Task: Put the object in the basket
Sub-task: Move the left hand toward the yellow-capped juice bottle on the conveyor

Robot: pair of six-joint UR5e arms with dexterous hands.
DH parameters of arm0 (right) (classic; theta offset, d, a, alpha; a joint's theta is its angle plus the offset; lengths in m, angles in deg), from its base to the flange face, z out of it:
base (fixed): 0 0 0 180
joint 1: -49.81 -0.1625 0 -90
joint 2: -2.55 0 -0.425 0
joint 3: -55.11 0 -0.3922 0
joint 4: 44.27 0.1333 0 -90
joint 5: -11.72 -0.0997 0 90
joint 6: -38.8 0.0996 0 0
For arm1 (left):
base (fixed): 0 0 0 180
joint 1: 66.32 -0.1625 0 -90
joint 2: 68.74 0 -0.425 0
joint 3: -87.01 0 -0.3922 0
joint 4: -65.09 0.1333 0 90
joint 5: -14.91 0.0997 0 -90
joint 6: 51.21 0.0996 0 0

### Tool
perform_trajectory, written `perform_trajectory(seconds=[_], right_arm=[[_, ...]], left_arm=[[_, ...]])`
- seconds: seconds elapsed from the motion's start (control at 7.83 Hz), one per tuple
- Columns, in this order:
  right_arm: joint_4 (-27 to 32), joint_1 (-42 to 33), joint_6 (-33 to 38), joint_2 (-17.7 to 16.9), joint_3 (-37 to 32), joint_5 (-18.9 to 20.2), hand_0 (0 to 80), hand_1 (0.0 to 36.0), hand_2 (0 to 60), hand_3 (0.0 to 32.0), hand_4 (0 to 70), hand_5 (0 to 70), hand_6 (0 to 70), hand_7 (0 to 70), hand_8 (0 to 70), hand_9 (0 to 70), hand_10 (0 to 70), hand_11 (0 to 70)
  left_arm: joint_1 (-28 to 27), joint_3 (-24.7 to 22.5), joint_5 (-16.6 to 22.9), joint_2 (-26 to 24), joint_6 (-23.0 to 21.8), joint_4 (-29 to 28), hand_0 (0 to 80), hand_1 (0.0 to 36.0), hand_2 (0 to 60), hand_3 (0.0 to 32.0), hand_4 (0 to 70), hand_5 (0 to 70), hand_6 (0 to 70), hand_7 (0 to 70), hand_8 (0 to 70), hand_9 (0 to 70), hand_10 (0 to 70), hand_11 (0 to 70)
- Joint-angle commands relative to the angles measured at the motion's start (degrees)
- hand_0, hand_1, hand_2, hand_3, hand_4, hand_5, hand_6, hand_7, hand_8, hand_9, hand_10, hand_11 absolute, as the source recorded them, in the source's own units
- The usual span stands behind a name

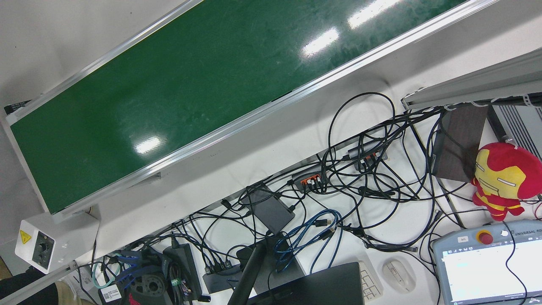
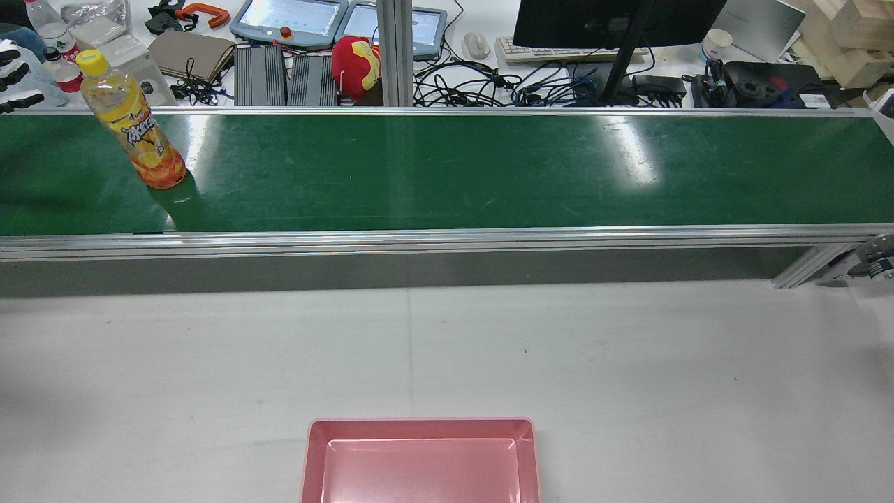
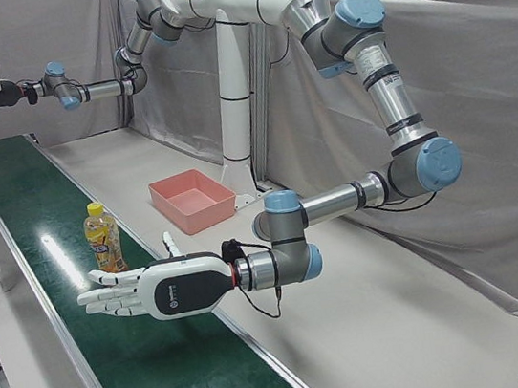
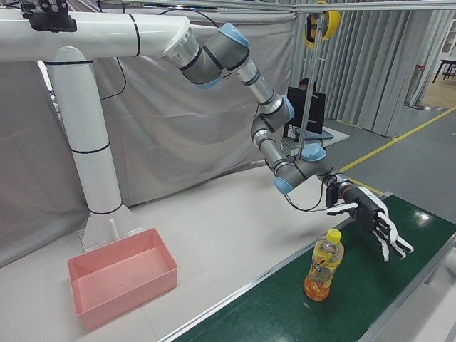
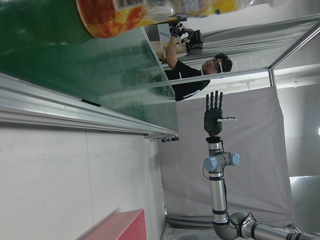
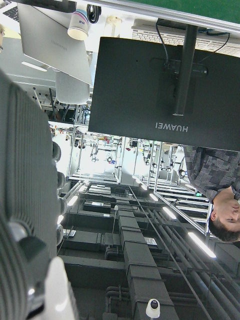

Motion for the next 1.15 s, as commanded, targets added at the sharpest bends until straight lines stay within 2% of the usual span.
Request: perform_trajectory(seconds=[0.0,0.51,1.02], right_arm=[[-0.03,0.04,0.00,0.00,0.00,0.00,0.0,0.0,0.0,0.0,0.0,0.0,0.0,0.0,0.0,0.0,0.0,0.0],[-0.03,0.04,0.00,0.00,0.00,0.00,0.0,0.0,0.0,0.0,0.0,0.0,0.0,0.0,0.0,0.0,0.0,0.0],[-0.03,-0.05,0.00,0.00,0.00,0.00,0.0,0.0,0.0,0.0,0.0,0.0,0.0,0.0,0.0,0.0,0.0,0.0]], left_arm=[[-3.95,0.22,-0.16,-3.94,0.56,2.22,60.8,19.3,0.0,0.0,2.8,25.0,0.6,0.0,4.5,5.7,10.1,17.3],[-7.47,0.40,-1.47,-8.60,1.62,5.47,60.3,19.3,0.0,0.0,2.9,26.5,0.6,0.1,5.4,7.0,10.4,17.6],[-8.62,0.49,-1.48,-9.93,1.62,5.65,58.3,18.5,0.0,0.0,2.9,27.7,0.8,0.5,6.5,8.5,10.6,17.8]])
